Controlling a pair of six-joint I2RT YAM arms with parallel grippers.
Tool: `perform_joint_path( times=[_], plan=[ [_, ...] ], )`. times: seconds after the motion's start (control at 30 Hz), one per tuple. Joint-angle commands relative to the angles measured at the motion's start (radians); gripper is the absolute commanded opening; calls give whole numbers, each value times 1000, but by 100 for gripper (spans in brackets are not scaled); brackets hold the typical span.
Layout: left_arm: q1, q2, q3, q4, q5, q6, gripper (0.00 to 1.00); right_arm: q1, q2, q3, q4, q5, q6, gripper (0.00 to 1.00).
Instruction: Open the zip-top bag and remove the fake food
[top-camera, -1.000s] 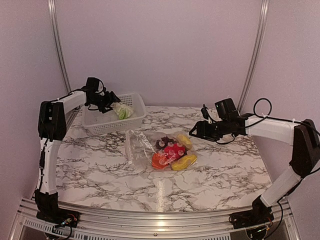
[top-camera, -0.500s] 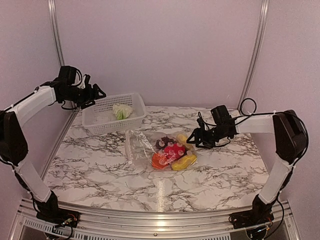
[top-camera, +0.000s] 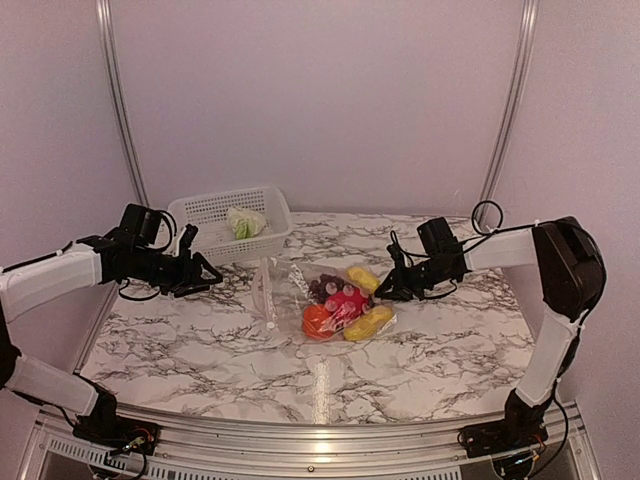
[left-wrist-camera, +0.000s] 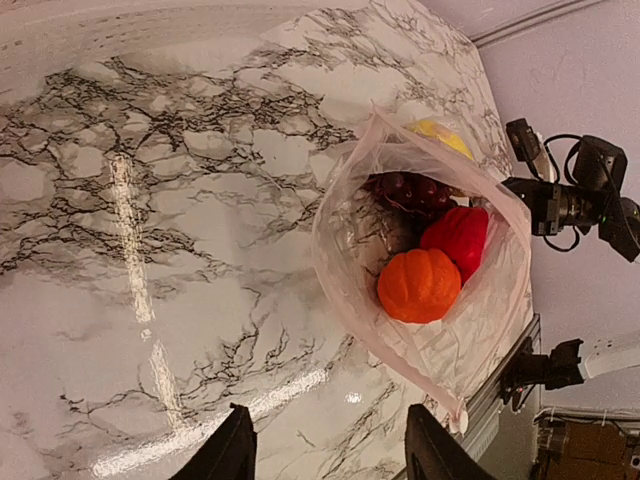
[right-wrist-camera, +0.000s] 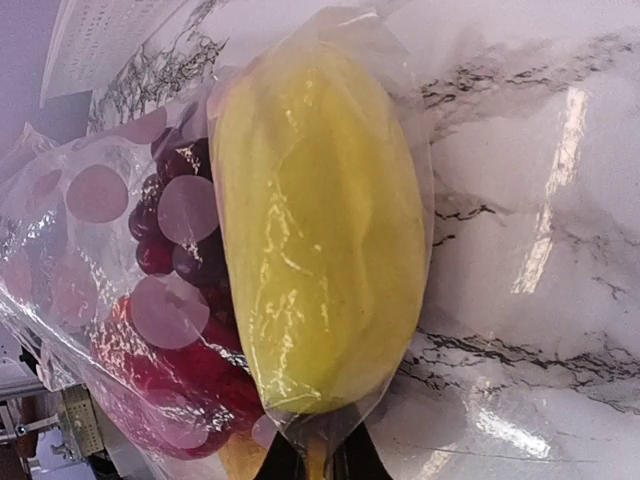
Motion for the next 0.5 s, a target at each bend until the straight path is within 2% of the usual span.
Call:
perform_joint_path(
  times=[0.0,0.07,0.27,0.47],
  plan=[
    [-89,-5,-50,178,68,-91,46,-5,0,-15,28,-29,-8,4],
    [-129,22,-50,223,67,-112,40,-5,-6,-21,27,-31,-14,0],
    [-220,127,-27,365,82,-189,27,-5,-12,-33,23,-36,-16,0],
    [-266,287,23,448,68,-207,23,-4,-13,-37,26,-41,-16,0]
  ],
)
